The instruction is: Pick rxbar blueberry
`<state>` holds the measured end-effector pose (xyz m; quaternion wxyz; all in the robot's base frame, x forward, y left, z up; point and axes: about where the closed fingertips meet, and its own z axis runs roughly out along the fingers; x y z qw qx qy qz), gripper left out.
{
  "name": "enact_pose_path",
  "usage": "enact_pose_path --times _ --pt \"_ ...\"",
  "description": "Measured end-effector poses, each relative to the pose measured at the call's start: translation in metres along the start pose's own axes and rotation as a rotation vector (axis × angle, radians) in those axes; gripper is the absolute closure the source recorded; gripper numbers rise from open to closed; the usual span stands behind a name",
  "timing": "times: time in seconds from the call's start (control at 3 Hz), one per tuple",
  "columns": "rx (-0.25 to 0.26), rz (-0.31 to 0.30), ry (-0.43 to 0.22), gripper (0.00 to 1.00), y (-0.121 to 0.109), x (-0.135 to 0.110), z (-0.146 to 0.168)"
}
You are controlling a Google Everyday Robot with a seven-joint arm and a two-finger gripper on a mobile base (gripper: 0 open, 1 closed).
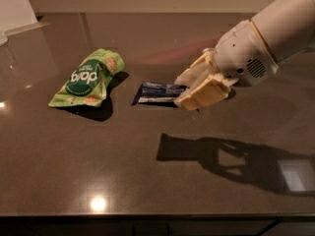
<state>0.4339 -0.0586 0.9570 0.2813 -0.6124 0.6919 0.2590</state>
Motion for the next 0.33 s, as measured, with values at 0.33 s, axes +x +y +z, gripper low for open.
enact_pose_path --times 0.33 --pt "0.0 0.0 0.0 1.0 0.0 -0.0001 0.0"
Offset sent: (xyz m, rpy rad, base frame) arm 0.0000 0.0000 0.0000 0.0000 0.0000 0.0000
